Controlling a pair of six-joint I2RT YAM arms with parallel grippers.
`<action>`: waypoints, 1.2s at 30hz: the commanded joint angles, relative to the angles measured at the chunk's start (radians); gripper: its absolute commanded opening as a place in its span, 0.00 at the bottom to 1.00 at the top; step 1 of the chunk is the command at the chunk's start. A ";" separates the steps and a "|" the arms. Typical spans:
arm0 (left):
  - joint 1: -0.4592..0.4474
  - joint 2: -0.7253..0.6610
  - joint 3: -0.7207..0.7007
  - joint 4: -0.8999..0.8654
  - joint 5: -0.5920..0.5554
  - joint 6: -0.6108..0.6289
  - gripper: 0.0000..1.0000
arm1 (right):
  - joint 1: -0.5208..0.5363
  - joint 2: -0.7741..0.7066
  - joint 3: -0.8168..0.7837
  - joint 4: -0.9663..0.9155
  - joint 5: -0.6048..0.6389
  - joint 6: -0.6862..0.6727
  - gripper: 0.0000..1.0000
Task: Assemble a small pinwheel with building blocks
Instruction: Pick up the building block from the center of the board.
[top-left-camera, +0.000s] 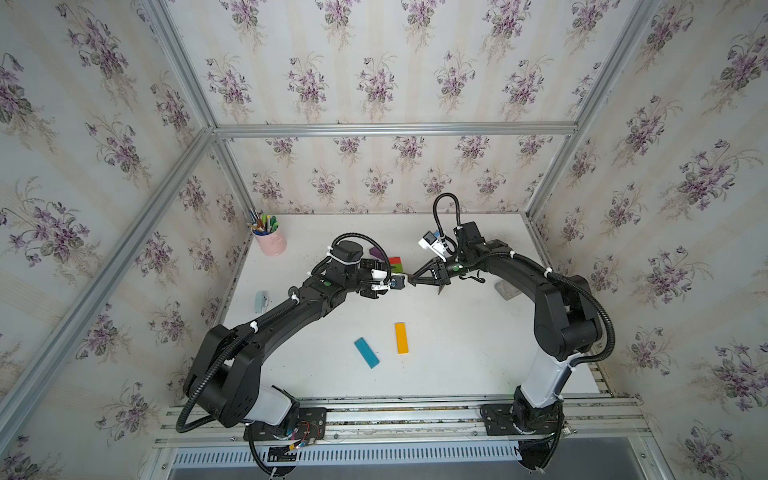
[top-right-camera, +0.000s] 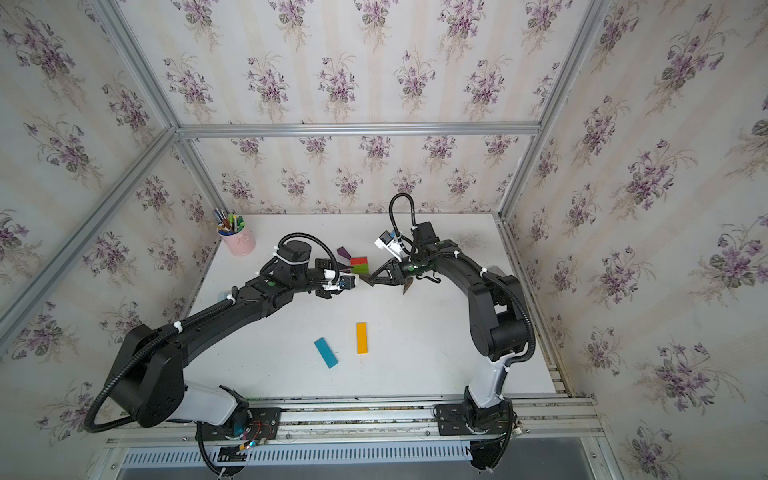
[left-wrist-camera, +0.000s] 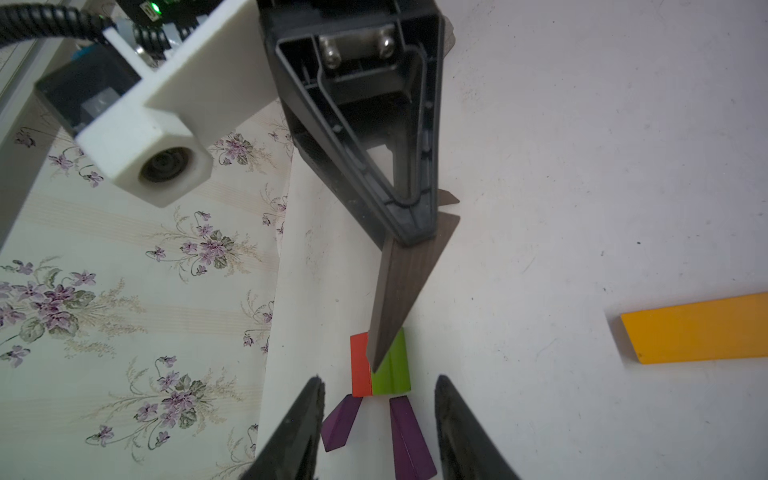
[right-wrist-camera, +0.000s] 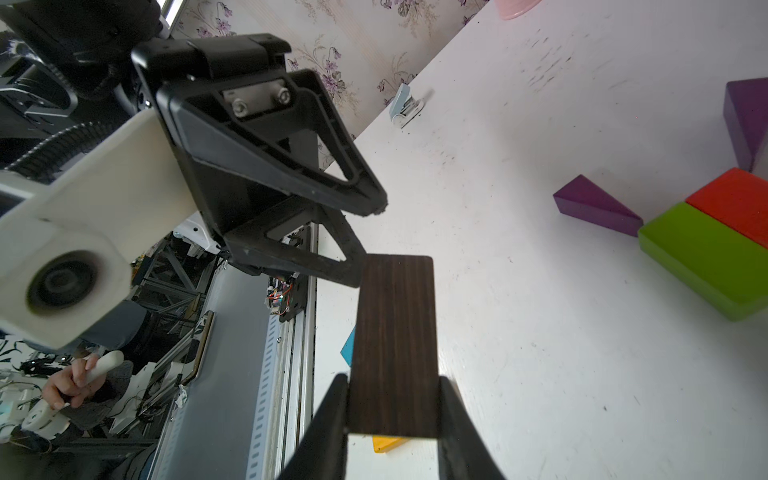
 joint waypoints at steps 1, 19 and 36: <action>-0.003 0.011 0.014 0.020 0.002 0.016 0.41 | 0.008 0.008 0.013 -0.037 -0.034 -0.043 0.17; -0.028 0.056 0.032 -0.004 0.051 0.007 0.23 | 0.030 0.041 0.047 -0.068 -0.047 -0.066 0.16; -0.040 0.073 0.034 -0.111 0.054 0.009 0.03 | 0.026 -0.050 -0.049 0.079 0.144 0.012 0.62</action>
